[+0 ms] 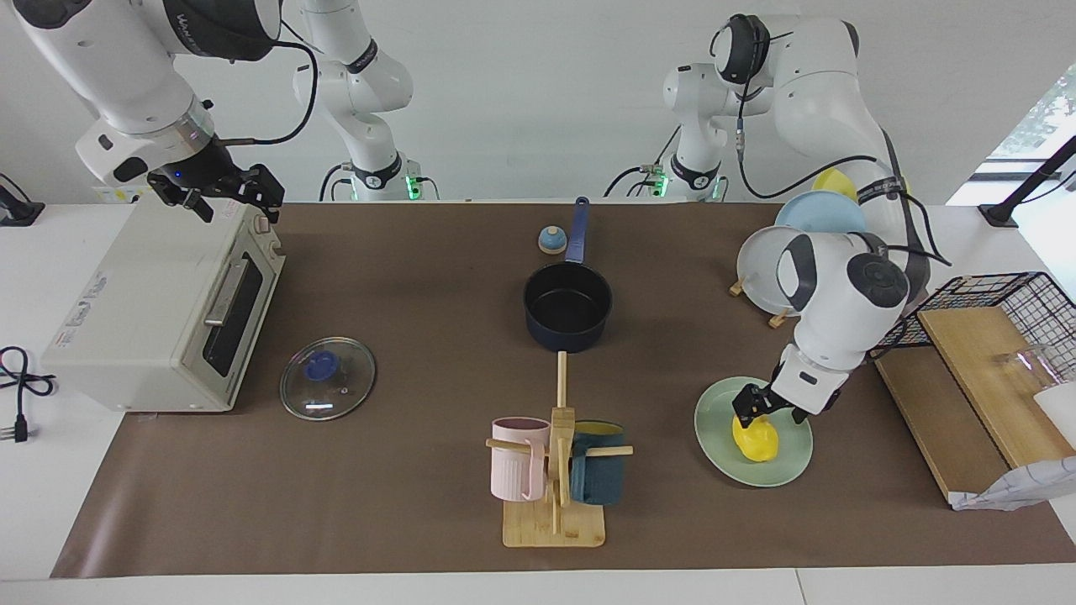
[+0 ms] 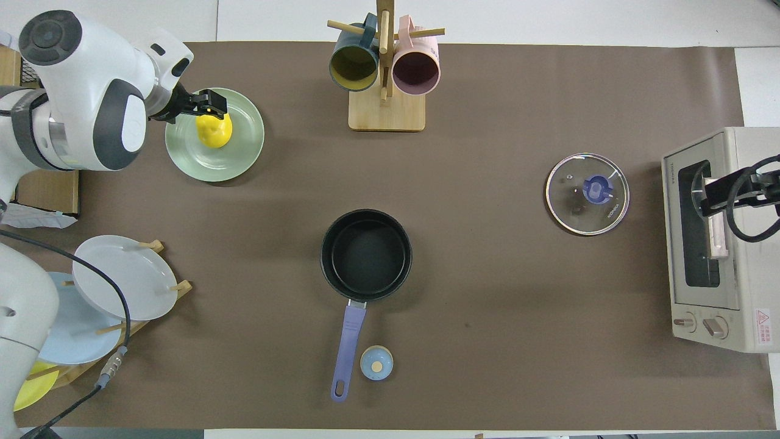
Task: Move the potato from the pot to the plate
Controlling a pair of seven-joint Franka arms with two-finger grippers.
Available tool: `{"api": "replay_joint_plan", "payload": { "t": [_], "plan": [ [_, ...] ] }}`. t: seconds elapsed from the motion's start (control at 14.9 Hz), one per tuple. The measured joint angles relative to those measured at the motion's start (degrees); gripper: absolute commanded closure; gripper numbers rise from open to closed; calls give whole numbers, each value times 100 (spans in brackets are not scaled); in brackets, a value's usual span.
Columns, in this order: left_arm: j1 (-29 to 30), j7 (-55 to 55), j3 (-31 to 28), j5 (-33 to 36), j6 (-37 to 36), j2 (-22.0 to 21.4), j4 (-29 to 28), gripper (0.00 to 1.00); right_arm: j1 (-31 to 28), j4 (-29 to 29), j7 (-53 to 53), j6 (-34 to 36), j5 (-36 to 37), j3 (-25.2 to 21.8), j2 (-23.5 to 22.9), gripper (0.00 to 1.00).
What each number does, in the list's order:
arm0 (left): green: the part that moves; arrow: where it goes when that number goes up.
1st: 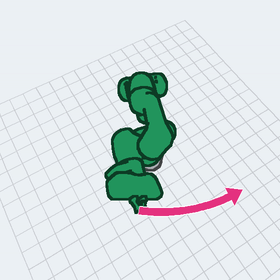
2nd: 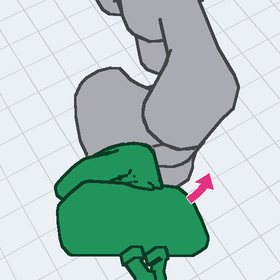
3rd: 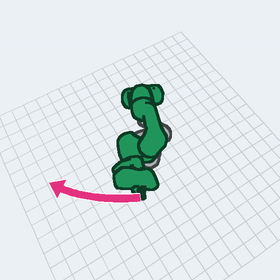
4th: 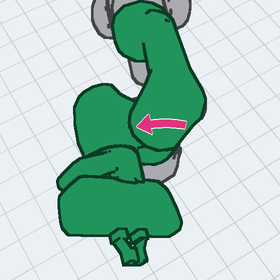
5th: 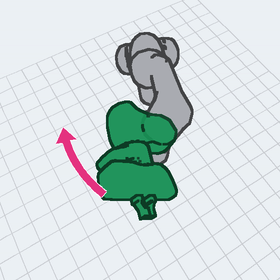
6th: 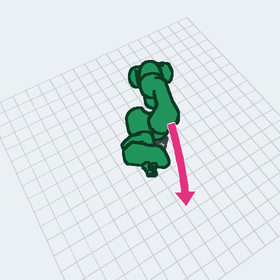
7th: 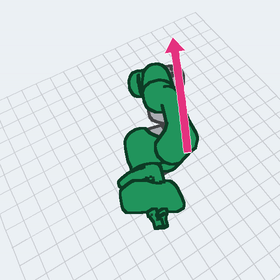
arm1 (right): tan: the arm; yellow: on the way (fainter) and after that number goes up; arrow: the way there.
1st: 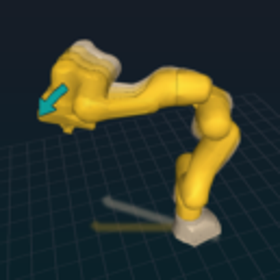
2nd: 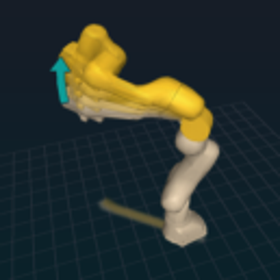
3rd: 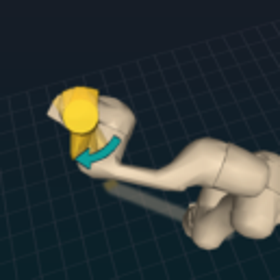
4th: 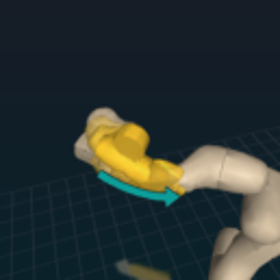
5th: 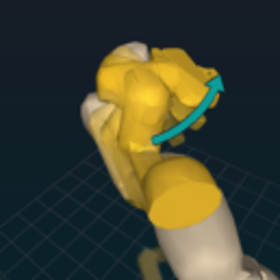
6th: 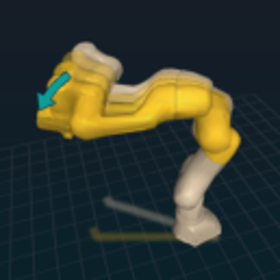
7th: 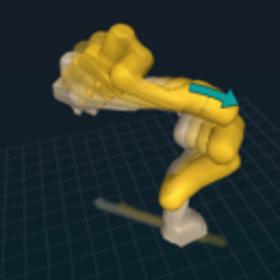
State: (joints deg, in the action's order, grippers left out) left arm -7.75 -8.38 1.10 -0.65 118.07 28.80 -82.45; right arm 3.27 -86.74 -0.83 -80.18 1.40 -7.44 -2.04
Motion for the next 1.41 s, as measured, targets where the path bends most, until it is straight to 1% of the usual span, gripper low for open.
{"api": "replay_joint_plan", "payload": {
  "t": [0.2,0.47,0.74,0.8,0.94,1.07,1.21,1.27,1.41],
  "plan": [
    [24,0,-2,0,-732,-677,36,0,-4,0,126,-68,-132,-139,3,0],
    [67,0,-7,0,-1650,-1555,37,0,-7,5,138,-74,-188,-163,30,0],
    [75,0,-11,0,-2665,-2237,-5,0,-7,6,138,-102,-204,-158,104,0],
    [75,0,-10,0,-2809,-2373,-88,0,-7,6,138,-140,-209,-156,106,0],
    [75,0,-11,0,-2828,-2683,-498,0,-7,5,138,-167,-210,-156,106,0],
    [77,0,-19,1,-2530,-2908,-913,0,-7,2,138,-167,-211,-156,106,0],
    [76,0,-69,1,-2424,-2960,-992,0,-7,0,138,-167,-211,-156,106,0],
    [76,3,-125,1,-2499,-2961,-966,0,-7,0,138,-167,-211,-156,106,0],
    [76,37,-221,1,-2922,-2961,-827,0,-7,0,138,-167,-211,-156,106,0]
  ]
}}
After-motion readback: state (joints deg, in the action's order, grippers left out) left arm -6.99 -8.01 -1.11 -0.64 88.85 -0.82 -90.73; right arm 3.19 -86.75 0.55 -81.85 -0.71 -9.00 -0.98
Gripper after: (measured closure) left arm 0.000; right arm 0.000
